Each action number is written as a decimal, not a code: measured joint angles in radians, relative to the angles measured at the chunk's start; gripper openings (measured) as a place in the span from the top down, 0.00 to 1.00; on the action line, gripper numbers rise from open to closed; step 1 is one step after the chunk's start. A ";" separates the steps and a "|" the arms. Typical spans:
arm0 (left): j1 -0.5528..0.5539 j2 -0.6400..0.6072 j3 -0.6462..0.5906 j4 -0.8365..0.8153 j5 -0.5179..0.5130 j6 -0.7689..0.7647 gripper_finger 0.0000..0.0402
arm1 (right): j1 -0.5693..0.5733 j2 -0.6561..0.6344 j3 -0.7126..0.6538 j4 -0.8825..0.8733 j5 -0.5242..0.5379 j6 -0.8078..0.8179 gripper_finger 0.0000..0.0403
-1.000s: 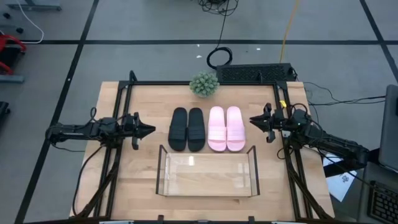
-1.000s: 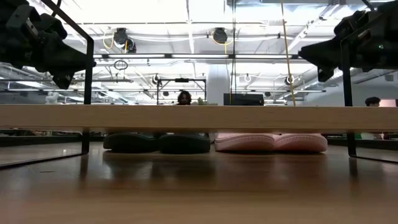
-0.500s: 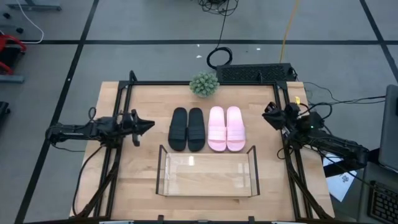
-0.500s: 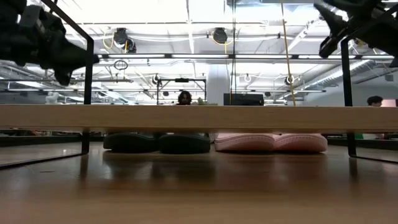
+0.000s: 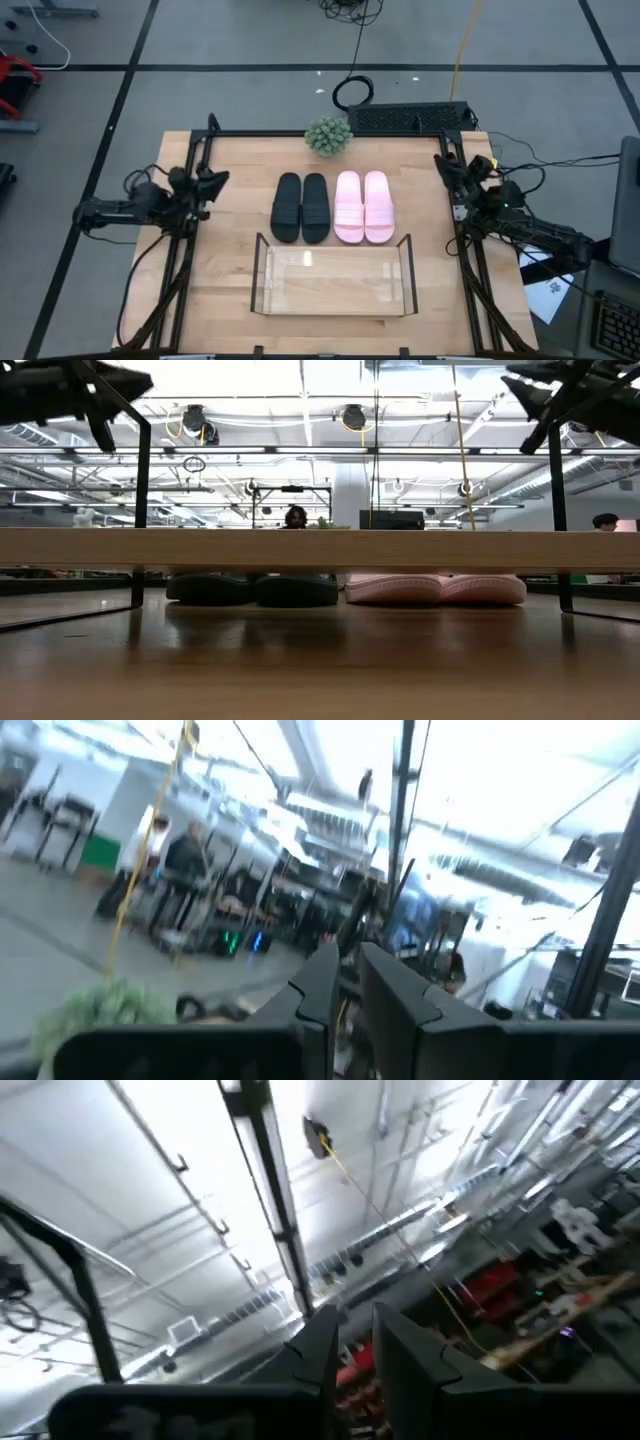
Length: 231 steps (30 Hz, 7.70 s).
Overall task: Pick and place slides into the shelf
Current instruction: Put the left black slipper on the shelf
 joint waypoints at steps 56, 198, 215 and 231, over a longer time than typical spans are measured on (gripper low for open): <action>0.556 1.473 1.082 -1.337 0.949 0.313 0.88 | -0.069 1.092 1.316 -1.487 -0.279 -0.860 0.86; 0.576 1.839 1.083 -1.382 1.109 0.683 0.59 | -0.068 1.093 1.315 -1.471 -0.364 -0.755 0.86; 0.583 1.838 1.083 -1.378 1.082 0.753 0.99 | -0.068 1.093 1.315 -1.471 -0.363 -0.755 0.86; 0.684 1.838 1.467 -1.823 1.057 0.857 1.00 | -0.068 1.093 1.315 -1.471 -0.363 -0.755 0.86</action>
